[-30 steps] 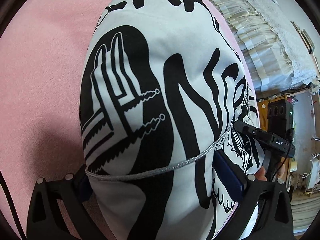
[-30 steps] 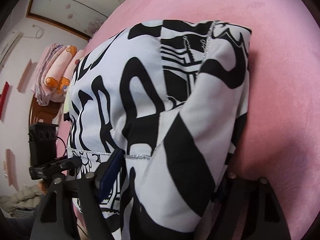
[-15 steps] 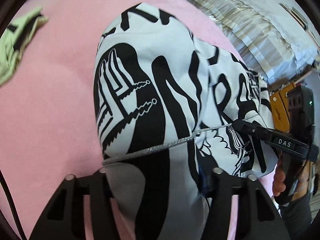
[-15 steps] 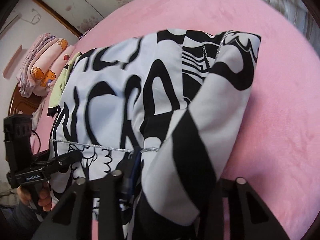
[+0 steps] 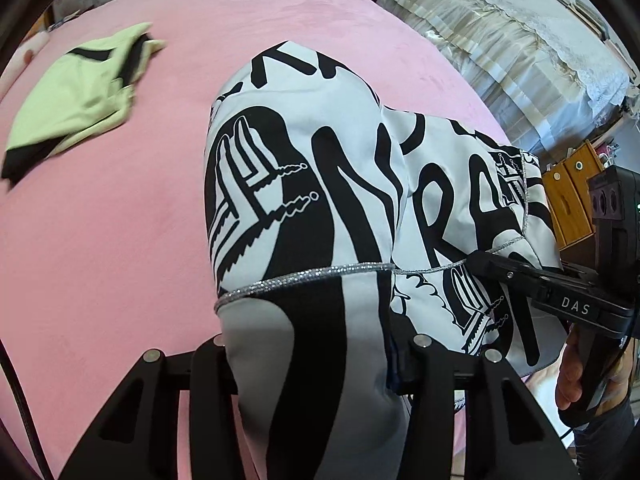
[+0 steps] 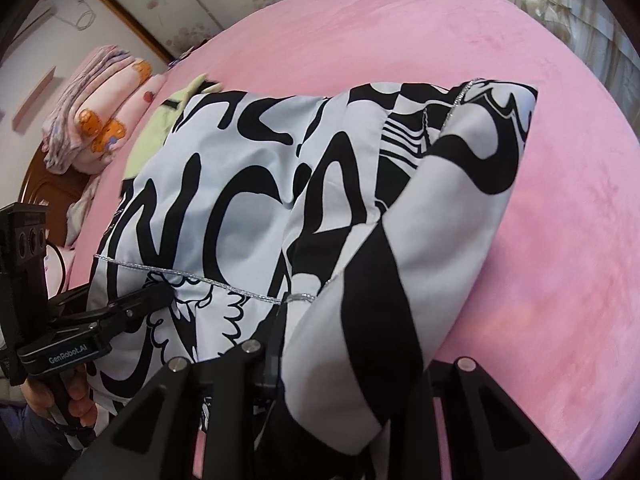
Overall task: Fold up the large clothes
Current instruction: 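Grasp the folded jacket bundle with both tools and lift it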
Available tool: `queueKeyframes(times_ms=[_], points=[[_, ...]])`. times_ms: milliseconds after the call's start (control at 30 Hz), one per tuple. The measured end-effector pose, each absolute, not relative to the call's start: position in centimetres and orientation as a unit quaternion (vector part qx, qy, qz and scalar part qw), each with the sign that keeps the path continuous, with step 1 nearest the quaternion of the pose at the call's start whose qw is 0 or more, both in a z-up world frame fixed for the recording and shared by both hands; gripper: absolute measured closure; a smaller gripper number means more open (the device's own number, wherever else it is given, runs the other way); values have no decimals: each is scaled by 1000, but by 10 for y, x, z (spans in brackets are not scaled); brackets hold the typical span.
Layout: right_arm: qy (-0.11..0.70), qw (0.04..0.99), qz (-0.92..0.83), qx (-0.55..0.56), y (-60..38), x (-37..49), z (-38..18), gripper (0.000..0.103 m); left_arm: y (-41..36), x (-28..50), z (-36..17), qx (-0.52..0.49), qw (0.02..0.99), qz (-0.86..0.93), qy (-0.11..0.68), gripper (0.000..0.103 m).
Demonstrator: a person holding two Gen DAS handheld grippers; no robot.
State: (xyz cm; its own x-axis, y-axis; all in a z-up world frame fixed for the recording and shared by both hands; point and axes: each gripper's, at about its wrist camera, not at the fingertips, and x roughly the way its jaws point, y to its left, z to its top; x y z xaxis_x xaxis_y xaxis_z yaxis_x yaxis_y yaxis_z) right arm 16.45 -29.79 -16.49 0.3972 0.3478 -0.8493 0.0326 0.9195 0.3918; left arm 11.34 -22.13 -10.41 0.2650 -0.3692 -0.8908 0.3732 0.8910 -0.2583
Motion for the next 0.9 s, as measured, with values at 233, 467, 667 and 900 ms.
queueKeyframes(times_ms=[233,467,667,900], points=[[543,813,139,156,-217,157,-146,79,-135,57,-91,-5,804,-206,558,59],[540,810,187,133,-126,173,-124,79,-41,22,-80,-17,817,-170,551,59],[532,810,219,119,-60,211,-107,79,28,26,-76,-26,827,-147,542,59],[508,820,234,120,-22,289,-84,79,35,79,-60,-32,841,-140,521,59]])
